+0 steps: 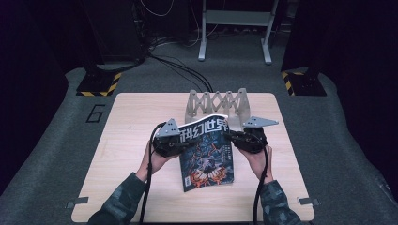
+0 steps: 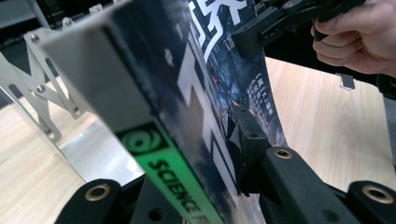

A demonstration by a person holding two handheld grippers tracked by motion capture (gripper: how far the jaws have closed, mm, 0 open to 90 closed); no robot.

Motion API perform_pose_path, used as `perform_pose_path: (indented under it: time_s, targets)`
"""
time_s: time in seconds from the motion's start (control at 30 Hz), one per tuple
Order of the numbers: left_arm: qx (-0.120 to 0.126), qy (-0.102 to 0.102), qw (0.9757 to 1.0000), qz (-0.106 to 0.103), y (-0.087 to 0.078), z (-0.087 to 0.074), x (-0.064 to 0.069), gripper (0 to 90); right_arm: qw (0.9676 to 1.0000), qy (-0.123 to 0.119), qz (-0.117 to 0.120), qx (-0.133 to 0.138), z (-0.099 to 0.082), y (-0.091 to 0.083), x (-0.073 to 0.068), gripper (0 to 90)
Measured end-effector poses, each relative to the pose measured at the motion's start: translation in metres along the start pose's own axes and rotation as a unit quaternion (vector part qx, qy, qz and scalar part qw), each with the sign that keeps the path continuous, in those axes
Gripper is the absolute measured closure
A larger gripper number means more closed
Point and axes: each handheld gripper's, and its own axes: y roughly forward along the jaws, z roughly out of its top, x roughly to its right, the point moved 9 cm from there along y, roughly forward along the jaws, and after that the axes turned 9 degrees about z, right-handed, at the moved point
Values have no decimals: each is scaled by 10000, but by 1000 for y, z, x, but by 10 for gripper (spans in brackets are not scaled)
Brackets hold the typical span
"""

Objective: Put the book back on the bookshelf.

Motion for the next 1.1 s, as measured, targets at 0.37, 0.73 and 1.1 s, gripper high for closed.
perform_pose_path:
  time_s: [0.37,0.73,1.1]
  targets:
    - [147,143,9997,120,-2,5,1,773,9997,-159,-79,149,6,-3,-2,808]
    - [329,482,9980,246,-7,11,3,786,9984,-440,-110,351,13,-7,-6,814]
    - [412,446,9979,214,-9,12,2,807,9975,-479,-24,510,12,-11,-8,811]
